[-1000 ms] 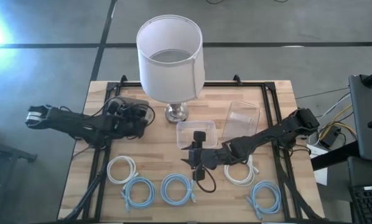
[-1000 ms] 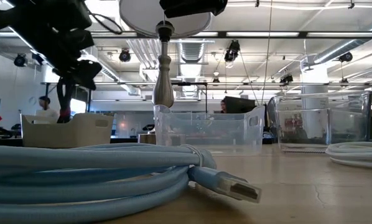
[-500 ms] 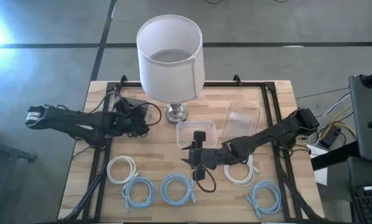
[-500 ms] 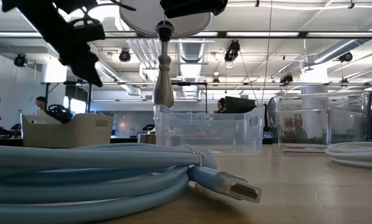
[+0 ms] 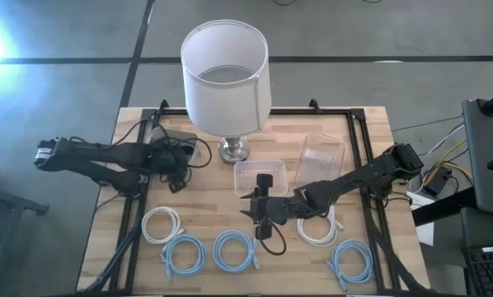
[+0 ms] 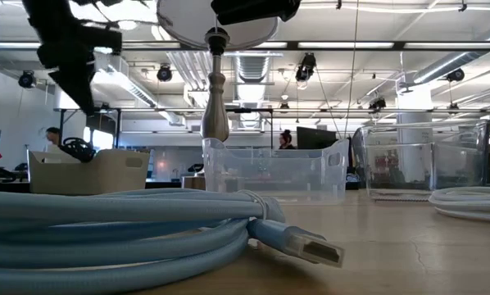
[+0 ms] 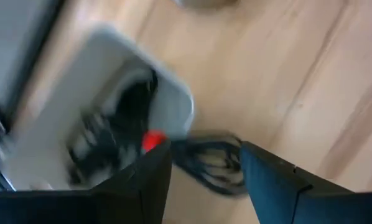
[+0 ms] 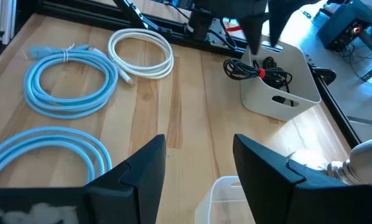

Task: Pick & Place USB Port
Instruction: Put the black USB cable into the gray bin, then put the left white USB cable into the left transparent bin

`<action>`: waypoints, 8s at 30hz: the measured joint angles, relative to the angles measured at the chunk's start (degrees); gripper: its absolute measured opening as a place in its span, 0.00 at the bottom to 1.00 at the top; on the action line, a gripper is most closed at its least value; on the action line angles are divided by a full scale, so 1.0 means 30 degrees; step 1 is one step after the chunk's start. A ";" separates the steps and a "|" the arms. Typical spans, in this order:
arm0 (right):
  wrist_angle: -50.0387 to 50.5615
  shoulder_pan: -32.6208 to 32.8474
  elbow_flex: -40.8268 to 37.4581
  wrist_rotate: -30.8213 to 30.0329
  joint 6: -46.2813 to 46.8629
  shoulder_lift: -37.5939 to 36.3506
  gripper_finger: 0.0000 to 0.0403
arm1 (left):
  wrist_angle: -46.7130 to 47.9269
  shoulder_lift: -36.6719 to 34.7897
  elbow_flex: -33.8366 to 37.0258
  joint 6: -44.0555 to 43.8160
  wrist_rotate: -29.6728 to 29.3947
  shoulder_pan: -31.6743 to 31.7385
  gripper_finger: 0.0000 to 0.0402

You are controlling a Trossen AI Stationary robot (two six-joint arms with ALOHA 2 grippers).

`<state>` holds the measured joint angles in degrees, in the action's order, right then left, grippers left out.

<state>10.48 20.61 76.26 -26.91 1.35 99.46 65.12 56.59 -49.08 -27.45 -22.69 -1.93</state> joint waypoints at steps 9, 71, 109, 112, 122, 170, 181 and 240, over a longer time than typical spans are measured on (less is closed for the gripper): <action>0.0006 0.0005 -0.0356 0.0149 0.0061 -0.0007 0.46 | 0.4226 0.0861 0.0203 0.1723 0.1759 -0.0603 0.48; 0.0000 0.0013 -0.0433 0.0142 -0.0002 -0.0007 0.46 | -0.2073 0.7289 0.0801 0.3496 -0.5584 -0.4539 0.22; -0.0007 0.0020 -0.0433 0.0141 0.0049 -0.0007 0.46 | 0.5748 0.8040 -0.1811 -0.5377 -0.8952 0.0281 0.03; -0.0003 0.0018 -0.0433 0.0142 0.0003 -0.0015 0.46 | 0.4918 0.8305 -0.1627 -0.4377 -0.8959 0.0796 0.03; 0.0000 0.0047 -0.0433 0.0135 0.0042 -0.0009 0.46 | 0.2137 0.9354 -0.1467 -0.2701 -0.7921 0.2017 0.15; 0.0900 0.0001 -0.0433 0.2902 0.3050 0.0030 0.46 | -0.4528 0.4989 -0.2929 -0.4405 -0.1838 -0.7874 0.56; 0.0995 -0.0016 -0.0427 0.5147 0.3575 0.2446 0.46 | -0.5149 0.4958 -0.2922 -0.3885 -0.1789 -0.8604 0.56; 0.0860 -0.0308 -0.0346 0.5504 0.2701 0.2375 0.46 | -1.4439 0.7345 0.5188 -0.8521 0.4247 -0.6963 0.43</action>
<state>13.06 19.68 75.22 -10.39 9.45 106.59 21.81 78.62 -33.51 -53.01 -9.95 -22.82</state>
